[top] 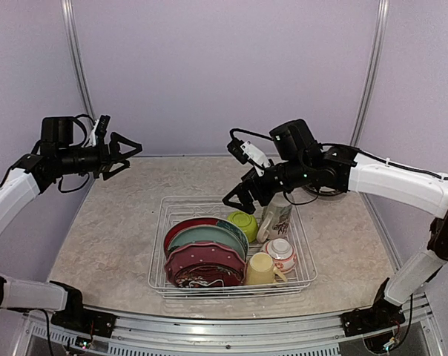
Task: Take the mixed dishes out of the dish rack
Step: Grab the plate from the dish rack.
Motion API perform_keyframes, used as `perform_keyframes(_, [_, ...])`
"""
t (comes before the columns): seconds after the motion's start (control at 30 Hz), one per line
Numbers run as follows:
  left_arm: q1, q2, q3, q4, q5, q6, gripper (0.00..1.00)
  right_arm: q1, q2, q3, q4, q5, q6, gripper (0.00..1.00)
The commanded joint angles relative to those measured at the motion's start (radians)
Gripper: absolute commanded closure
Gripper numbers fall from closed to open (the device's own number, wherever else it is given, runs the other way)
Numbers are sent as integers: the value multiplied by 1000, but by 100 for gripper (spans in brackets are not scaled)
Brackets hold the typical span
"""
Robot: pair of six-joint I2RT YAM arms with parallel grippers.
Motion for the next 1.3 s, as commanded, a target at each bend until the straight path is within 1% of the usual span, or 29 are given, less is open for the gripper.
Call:
perform_keyframes(0.0, [-16,1,-2,11,-16,9,1,25,3,44,-82,-82,-106,0])
perform_keyframes(0.07, [-17,-1,-7,13,-37,14,1,27,3,40,-96,-105,-116,2])
perform_keyframes(0.23, [-45,1,-8,25,-80,41,1,48,-21,-18,-71,-126,-155,13])
perform_keyframes(0.37, [-81,25,96,-52,-147,53,1,49,-41,-51,-57,-153,-181,22])
perform_keyframes(0.53, [-94,57,206,-71,-195,71,1,56,-26,-69,-44,-181,-209,33])
perform_keyframes(0.7, [-94,110,287,-83,-231,111,1,63,-5,-71,-37,-179,-234,35])
perform_keyframes(0.83, [-94,122,280,-69,-262,147,1,67,17,-63,-33,-178,-234,35])
perform_keyframes(0.97, [-92,112,260,-34,-288,143,1,85,35,-53,-23,-152,-222,36])
perform_keyframes(1.03, [-91,113,254,-25,-274,144,1,89,53,-40,-32,-140,-225,43])
perform_keyframes(1.13, [-91,100,207,-2,-270,150,1,94,83,-11,-60,-110,-235,48])
perform_keyframes(1.27, [-90,75,142,7,-267,168,1,96,113,17,-79,-118,-258,53])
